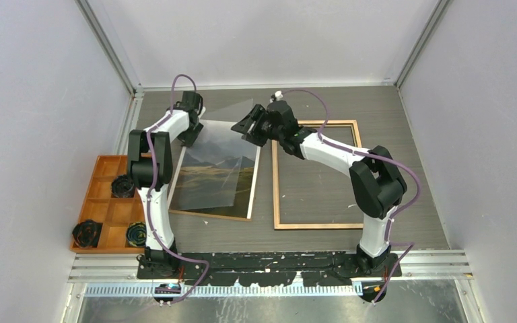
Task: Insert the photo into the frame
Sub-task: Pick up the photo frame item at the center of the board.
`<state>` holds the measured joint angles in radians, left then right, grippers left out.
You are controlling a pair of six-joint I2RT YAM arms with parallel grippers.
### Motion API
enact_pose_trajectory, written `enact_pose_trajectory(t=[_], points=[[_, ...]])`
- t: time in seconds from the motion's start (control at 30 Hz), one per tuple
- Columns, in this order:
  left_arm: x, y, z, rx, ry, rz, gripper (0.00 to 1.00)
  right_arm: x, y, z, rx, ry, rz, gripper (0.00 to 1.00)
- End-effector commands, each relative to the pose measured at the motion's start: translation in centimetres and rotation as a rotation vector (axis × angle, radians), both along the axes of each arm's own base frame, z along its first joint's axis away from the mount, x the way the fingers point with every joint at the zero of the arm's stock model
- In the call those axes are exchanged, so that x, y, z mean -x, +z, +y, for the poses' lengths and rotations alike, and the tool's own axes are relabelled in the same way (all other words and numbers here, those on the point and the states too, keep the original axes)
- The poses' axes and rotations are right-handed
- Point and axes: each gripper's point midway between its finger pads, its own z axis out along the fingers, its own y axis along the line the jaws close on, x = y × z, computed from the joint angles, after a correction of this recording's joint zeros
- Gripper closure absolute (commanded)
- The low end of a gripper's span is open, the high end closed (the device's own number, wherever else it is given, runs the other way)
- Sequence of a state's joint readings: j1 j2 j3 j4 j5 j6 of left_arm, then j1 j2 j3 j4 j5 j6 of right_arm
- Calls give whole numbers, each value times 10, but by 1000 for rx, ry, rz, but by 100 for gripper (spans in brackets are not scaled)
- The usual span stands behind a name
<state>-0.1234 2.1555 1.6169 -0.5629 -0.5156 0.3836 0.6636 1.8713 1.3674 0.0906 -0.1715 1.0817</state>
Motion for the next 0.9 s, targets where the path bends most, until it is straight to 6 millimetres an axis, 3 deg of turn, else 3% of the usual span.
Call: enact_pose_trajectory(t=[0.0, 0.07, 0.17, 0.27, 0.33, 0.43, 0.5, 0.57, 0.67, 0.87], points=[[11, -7, -15, 66, -33, 62, 12, 5, 17, 16, -131, 53, 1, 41], [11, -2, -13, 78, -28, 60, 12, 4, 8, 16, -122, 49, 18, 43], [8, 10, -9, 100, -20, 50, 11, -1, -2, 10, -97, 33, 29, 57], [7, 27, -1, 121, -5, 42, 11, -6, 0, 0, -87, 26, 24, 84], [4, 41, 4, 124, -1, 30, 10, -12, 9, -11, -97, 16, 15, 95], [1, 67, 5, 133, -9, 2, 8, -13, 29, -32, -94, 31, -12, 99], [3, 82, -5, 173, -29, -4, 8, -12, 41, -57, -56, 42, -28, 99], [7, 94, -22, 196, -68, -5, 7, -7, 46, -90, 14, 51, -28, 99], [21, 92, -56, 210, -148, 28, 7, 11, 45, -141, 109, 71, 16, 99], [63, 71, -163, 309, -346, 101, 8, 72, 26, -255, 353, -22, 148, 99]])
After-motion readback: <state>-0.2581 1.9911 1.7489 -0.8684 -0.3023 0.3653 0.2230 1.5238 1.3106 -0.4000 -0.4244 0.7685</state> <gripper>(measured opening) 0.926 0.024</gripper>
